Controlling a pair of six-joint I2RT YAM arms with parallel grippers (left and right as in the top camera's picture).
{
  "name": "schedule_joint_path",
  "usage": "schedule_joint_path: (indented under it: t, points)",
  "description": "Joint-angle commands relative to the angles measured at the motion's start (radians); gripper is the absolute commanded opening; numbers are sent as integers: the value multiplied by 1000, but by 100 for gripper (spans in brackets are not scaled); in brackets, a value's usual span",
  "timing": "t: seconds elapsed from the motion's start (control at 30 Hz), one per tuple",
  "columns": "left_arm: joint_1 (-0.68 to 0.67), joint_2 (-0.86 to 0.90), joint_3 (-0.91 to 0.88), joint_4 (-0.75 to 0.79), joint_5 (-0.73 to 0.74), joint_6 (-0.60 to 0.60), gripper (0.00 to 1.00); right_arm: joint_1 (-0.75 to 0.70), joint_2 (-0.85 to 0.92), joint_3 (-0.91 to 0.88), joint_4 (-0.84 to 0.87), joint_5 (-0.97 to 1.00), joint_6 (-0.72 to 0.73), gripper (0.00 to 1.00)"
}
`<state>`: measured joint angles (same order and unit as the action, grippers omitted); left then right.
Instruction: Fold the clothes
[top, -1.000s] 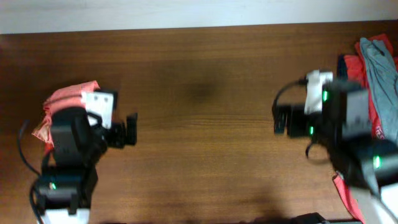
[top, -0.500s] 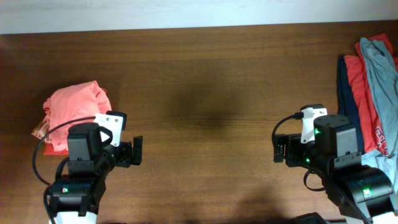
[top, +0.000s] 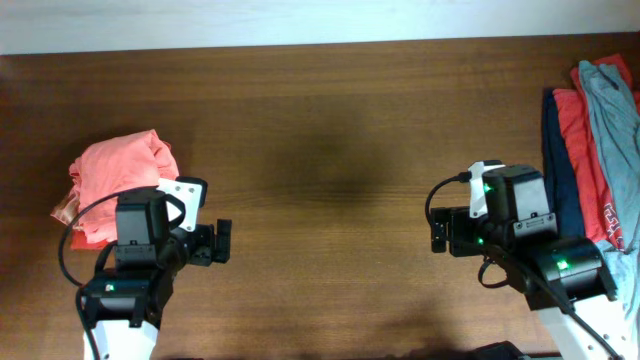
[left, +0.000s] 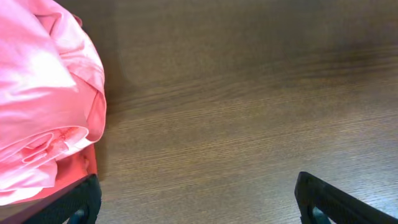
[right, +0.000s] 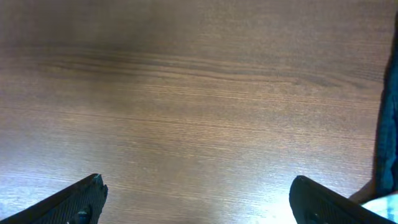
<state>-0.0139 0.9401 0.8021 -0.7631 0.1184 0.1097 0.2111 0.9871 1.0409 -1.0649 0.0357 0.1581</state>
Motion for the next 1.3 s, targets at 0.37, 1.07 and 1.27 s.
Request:
schedule_joint_path:
  t: [0.37,1.07,1.27]
  points:
    - [-4,14,-5,-2,-4,12,99,3,-422,-243,239,82,-23,99]
    - [-4,14,-5,-2,-4,12,99,-56,-983,-829,887,55,-261,99]
    - [-4,14,-5,-2,-4,12,99,-56,-983,-989,1093,49,-311,99]
